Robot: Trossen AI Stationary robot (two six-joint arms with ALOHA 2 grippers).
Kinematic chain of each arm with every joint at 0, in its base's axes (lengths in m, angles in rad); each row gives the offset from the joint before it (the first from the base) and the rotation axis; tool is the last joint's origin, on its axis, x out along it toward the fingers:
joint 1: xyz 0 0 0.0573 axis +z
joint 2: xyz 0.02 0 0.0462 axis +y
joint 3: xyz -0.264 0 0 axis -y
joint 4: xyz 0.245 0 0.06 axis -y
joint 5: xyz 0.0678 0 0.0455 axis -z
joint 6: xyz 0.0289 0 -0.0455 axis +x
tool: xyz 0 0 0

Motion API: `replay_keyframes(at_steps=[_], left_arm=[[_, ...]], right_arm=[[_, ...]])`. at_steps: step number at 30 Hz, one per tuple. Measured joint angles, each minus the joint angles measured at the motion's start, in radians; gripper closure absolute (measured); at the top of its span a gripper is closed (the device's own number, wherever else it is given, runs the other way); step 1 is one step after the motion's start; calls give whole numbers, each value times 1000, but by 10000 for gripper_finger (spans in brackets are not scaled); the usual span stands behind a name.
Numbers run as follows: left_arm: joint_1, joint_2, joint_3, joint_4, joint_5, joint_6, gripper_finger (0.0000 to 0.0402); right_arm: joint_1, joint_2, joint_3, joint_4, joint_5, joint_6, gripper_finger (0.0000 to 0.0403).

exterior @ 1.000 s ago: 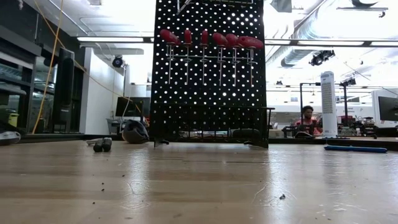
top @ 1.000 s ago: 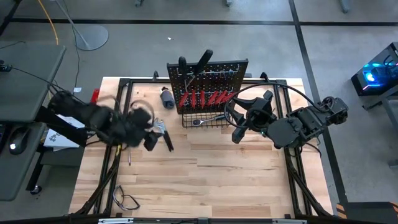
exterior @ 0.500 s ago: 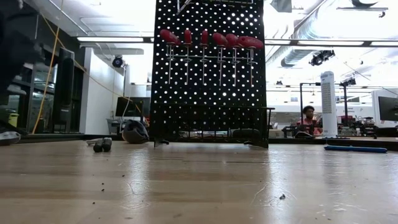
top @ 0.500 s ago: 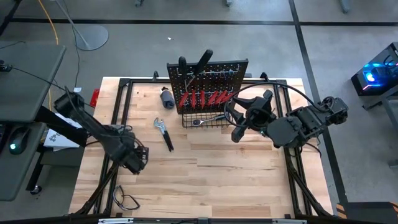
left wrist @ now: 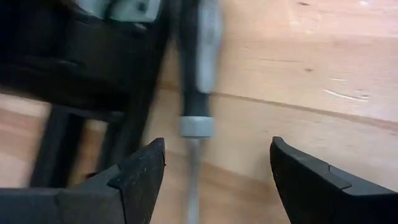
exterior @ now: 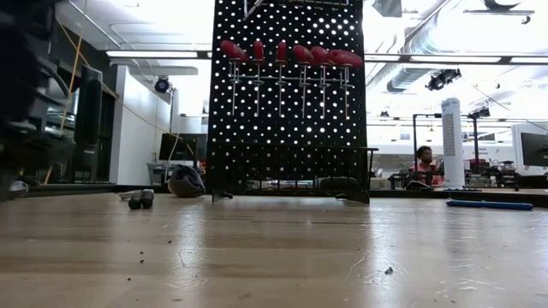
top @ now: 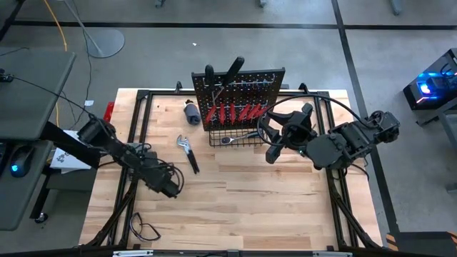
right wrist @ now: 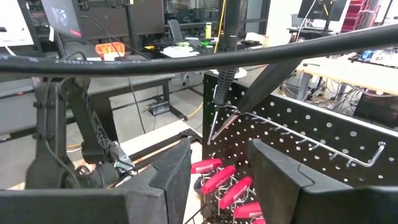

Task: Hang tools onto peg board
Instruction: Hang the gray screwdriver on the peg board

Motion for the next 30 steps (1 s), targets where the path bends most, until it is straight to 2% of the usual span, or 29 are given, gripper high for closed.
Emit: replay_keyframes(at_steps=[4,8,20,26,30], left_arm=[[43,65,-27,71,-30,4,133],[68,131,-44,43,-75,-8,133],[73,175,-99,74,-217,-30,133],[68,175,-42,71,-264,-5,133],[51,173,28,132,-319,3,133]], right_arm=[[0,0,0,0,-17,17,252],[0,0,0,0,-46,61,252],[0,0,0,23,-111,88,252],[0,0,0,24,-114,88,252],[0,0,0,30,-113,88,252]])
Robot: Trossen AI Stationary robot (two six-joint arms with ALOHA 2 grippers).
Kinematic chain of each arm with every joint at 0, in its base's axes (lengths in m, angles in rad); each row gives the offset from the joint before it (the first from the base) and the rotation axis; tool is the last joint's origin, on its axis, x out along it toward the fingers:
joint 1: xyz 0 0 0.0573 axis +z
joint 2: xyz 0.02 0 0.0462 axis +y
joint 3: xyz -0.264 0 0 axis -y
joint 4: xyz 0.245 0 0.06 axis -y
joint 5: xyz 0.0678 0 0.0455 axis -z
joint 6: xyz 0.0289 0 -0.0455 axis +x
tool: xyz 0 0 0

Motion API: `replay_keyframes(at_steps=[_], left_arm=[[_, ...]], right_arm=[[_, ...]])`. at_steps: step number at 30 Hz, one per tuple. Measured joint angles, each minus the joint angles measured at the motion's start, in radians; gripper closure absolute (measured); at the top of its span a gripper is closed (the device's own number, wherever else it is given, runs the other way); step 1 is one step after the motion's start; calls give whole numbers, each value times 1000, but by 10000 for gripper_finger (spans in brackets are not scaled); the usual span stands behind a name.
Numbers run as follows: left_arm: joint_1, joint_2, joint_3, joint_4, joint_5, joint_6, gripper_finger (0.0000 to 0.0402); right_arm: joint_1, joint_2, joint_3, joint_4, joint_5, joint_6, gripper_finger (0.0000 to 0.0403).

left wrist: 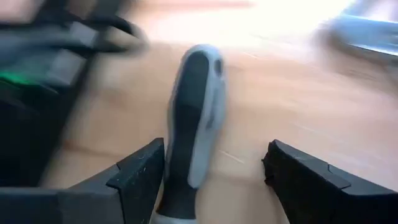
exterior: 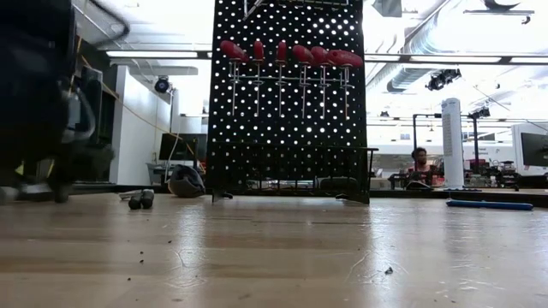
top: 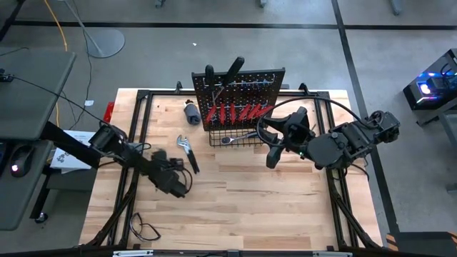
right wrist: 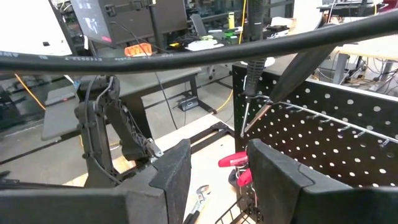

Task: Hang tools onto peg board
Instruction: Hang the gray screwdriver on the peg board

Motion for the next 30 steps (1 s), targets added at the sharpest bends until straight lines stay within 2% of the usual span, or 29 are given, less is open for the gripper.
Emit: replay_keyframes(at_steps=[4,8,12,14,16,20,26,30], left_arm=[[-13,-2,68,134,-58,12,133],[-22,-2,150,219,-71,103,133],[-6,1,170,294,-79,258,141],[9,8,172,313,-77,303,165],[23,20,175,316,-74,315,208],[39,32,173,340,-63,392,330],[38,-7,171,334,-12,445,332],[26,-93,167,297,46,482,332]], right_arm=[[0,0,0,2,-1,14,252],[0,0,0,1,-1,34,252],[0,0,0,1,-1,46,252],[0,0,0,1,-1,49,252],[3,0,0,2,-1,50,252],[11,0,0,1,-1,68,252],[24,0,0,1,-1,70,252],[24,0,0,-9,1,68,252]])
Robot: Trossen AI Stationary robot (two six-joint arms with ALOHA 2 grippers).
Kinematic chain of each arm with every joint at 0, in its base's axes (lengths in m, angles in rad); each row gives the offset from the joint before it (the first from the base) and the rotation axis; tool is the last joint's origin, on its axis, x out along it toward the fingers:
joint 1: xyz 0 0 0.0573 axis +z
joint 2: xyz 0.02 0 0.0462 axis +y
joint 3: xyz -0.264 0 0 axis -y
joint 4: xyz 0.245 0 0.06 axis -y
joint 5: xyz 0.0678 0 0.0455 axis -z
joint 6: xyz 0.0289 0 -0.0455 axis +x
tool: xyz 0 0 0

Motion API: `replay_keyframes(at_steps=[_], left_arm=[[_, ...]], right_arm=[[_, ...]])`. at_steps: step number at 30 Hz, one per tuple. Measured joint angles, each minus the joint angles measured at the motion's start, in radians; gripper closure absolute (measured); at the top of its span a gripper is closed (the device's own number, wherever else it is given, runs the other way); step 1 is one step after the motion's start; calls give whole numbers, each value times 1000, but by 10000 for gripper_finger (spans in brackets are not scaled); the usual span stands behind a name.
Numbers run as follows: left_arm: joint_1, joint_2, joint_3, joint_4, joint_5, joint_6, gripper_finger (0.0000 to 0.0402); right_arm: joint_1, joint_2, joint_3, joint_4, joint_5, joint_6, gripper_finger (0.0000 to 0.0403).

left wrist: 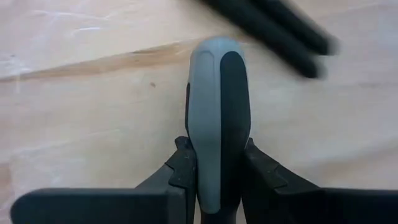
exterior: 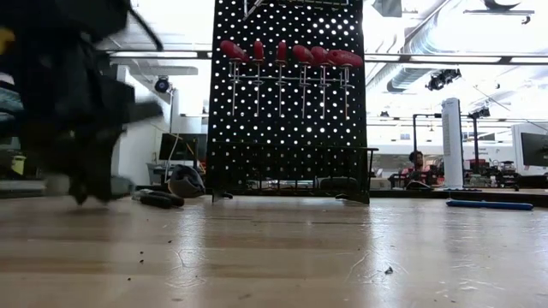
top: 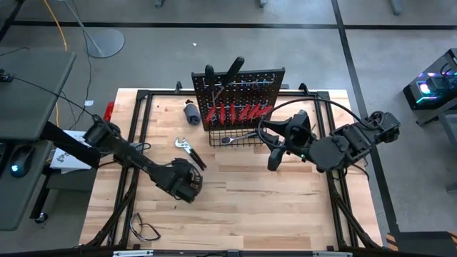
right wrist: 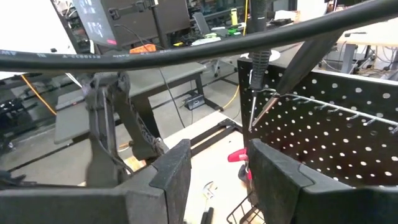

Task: Hang tools onto peg board
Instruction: Hang the gray screwdriver on the peg board

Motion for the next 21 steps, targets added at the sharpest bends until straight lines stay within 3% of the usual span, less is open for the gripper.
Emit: replay_keyframes(at_steps=[7,11,15,21], left_arm=[[-28,-218,1,-1,-96,93,332],[-66,-383,1,125,-190,284,332],[-88,-545,1,501,-314,653,332],[25,-624,6,1313,-336,1421,332]], right_arm=[[0,0,0,-14,2,-28,252],[0,0,0,-13,8,-68,252],[0,0,0,-13,10,-94,252],[0,-3,0,29,27,-141,252]])
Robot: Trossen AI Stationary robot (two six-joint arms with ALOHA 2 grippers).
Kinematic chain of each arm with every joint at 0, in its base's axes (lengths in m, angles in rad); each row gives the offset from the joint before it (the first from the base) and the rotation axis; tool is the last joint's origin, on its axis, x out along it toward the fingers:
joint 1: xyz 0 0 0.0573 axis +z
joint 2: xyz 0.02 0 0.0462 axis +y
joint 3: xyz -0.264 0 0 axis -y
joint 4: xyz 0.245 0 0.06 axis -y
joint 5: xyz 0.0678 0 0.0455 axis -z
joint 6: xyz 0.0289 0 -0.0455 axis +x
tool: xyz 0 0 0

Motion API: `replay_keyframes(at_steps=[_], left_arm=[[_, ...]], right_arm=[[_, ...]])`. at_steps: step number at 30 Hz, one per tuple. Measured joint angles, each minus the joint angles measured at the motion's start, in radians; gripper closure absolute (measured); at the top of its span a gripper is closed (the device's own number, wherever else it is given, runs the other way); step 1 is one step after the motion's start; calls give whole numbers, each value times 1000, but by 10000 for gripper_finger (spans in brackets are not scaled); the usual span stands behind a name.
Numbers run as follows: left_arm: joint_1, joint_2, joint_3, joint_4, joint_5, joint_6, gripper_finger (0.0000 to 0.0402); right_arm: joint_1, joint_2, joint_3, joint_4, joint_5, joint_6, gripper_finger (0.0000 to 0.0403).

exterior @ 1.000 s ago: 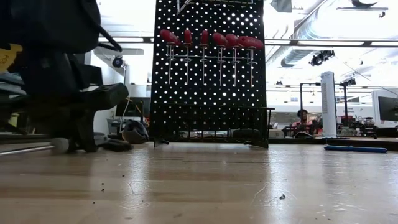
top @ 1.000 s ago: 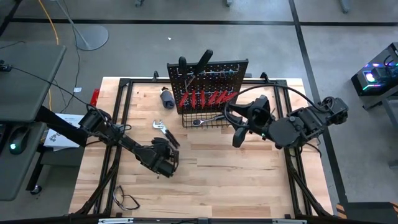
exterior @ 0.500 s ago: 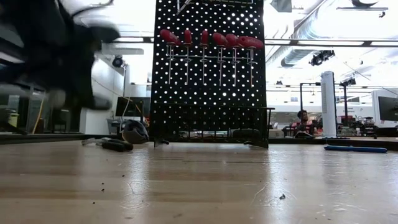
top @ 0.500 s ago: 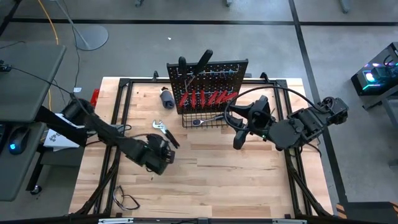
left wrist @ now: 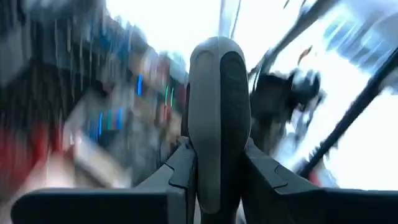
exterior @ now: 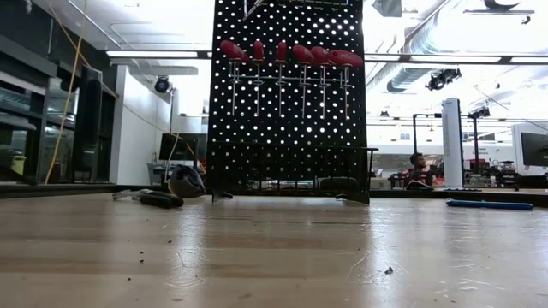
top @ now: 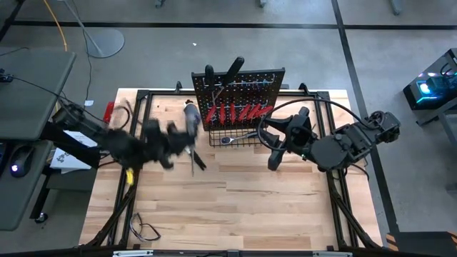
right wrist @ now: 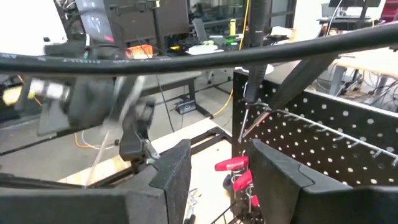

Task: Hang tools onto peg board
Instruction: Hang the gray screwdriver on the peg board

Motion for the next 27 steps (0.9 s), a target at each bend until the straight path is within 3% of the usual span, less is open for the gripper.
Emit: replay_keyframes(at_steps=[2,4,8,11,16,20,27], left_arm=[[67,7,28,135,32,175,332],[141,21,77,155,90,270,332],[286,96,214,121,302,292,332],[350,184,339,97,381,347,332],[393,363,565,76,378,543,332],[399,496,722,38,285,733,332],[443,630,808,26,117,837,332]], right_arm=[[0,0,0,8,0,1,252],[0,0,0,16,-11,8,252],[-7,0,0,48,-69,2,252],[-10,0,0,51,-72,5,252],[-9,0,0,52,-68,8,252],[-4,-1,0,56,-66,8,252],[22,-1,0,56,-38,8,252]])
